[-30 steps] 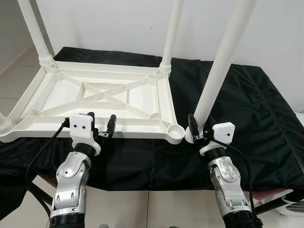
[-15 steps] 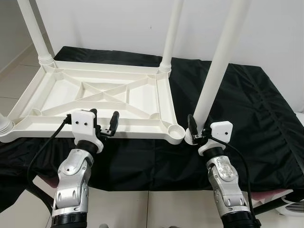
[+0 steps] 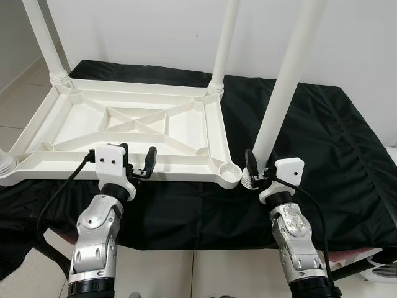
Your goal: Building children table
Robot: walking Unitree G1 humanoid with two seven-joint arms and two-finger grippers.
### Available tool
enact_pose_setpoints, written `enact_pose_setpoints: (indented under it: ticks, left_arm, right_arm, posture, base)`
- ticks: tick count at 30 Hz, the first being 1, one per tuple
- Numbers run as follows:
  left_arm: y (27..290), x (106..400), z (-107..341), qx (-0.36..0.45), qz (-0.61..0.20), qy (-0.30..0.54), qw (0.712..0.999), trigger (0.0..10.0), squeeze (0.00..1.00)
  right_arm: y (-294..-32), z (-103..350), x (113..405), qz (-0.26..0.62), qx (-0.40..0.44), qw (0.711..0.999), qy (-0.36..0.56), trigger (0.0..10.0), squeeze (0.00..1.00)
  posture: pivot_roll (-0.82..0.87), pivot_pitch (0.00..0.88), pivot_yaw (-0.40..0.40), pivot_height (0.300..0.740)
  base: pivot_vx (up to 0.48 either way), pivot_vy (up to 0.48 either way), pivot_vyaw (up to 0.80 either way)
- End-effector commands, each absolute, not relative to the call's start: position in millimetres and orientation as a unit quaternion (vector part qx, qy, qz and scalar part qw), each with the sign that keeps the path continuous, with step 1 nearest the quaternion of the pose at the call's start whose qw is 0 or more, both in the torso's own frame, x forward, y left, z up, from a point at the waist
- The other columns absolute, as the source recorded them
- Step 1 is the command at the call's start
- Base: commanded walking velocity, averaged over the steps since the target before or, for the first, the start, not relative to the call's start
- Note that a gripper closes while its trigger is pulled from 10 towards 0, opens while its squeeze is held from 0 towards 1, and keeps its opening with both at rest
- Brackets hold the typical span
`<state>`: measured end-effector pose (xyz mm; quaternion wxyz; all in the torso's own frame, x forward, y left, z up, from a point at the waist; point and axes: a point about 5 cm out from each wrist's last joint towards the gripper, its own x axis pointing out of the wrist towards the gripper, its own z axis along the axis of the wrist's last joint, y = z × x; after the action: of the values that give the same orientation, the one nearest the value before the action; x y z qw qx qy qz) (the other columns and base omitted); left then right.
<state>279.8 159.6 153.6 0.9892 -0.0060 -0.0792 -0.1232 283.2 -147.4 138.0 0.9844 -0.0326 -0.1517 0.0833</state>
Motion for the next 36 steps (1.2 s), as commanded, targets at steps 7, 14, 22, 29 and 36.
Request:
enact_pose_setpoints:
  ticks: [7,14,22,29,36]
  left_arm:
    - [161.2,278.7,151.6,-0.01,-0.057,-0.074,0.996,10.0,0.0]
    - [159.8,276.4,150.1,-0.001,-0.059,-0.073,0.996,10.0,0.0]
    - [162.2,276.4,152.0,0.008,-0.057,-0.077,0.995,10.0,0.0]
    - [161.3,272.9,150.8,0.007,-0.054,-0.076,0.996,10.0,0.0]
    - [166.8,273.2,153.5,0.004,-0.047,-0.078,0.996,10.0,0.0]
  right_arm:
    - [-145.8,140.1,282.6,0.09,-0.039,0.983,-0.153,10.0,0.0]
    - [-145.6,139.9,282.0,0.093,-0.039,0.983,-0.151,10.0,0.0]
    - [-145.5,140.2,282.1,0.094,-0.04,0.983,-0.153,10.0,0.0]
    - [-146.1,141.0,282.5,0.095,-0.042,0.982,-0.155,10.0,0.0]
    - [-147.2,143.4,284.5,0.097,-0.043,0.982,-0.159,10.0,0.0]
  posture:
    - [-0.01,0.038,-0.056,0.74]
    - [-0.01,0.035,-0.057,0.74]
    - [-0.01,0.027,-0.054,0.74]
    - [0.0,0.017,-0.056,0.74]
    - [-0.01,0.008,-0.053,0.74]
  base:
    - [0.0,0.0,0.0]
    - [0.0,0.0,0.0]
    - [0.0,0.0,0.0]
    - [0.0,0.0,0.0]
    - [0.0,0.0,0.0]
